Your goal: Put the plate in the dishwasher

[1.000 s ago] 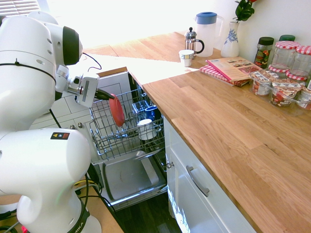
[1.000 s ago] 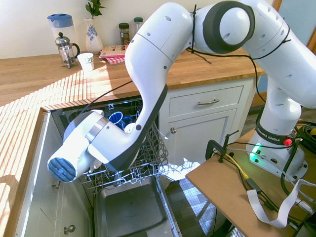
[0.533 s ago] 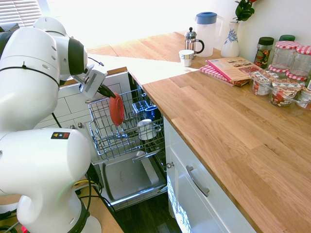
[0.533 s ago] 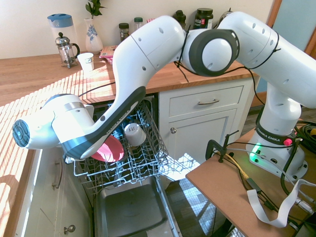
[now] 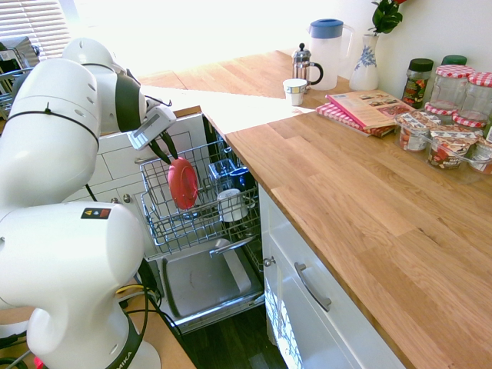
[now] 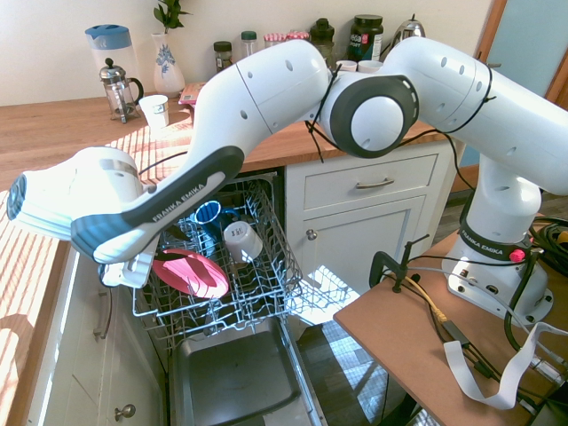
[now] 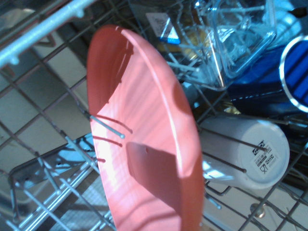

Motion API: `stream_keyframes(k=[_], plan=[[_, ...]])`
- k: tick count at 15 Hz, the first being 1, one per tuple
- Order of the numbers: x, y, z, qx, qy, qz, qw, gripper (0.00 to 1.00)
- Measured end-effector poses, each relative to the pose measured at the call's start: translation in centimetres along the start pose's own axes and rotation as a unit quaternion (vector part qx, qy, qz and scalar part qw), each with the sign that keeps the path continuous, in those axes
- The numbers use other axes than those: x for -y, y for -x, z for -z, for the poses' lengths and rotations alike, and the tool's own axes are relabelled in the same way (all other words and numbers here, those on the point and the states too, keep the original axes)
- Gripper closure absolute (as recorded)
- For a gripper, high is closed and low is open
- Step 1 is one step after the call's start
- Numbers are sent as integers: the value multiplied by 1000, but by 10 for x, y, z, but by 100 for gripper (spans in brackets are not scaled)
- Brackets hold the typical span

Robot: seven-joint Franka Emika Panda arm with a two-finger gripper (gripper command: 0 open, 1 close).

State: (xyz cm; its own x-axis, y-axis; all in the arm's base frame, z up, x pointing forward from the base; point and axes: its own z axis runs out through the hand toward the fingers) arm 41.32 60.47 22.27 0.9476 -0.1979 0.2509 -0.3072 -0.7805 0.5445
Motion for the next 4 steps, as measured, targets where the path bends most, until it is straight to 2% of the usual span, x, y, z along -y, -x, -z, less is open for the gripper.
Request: stream_keyframes(k=[4], plan=[[-88,-83,68,83,-64,-25,994,0]])
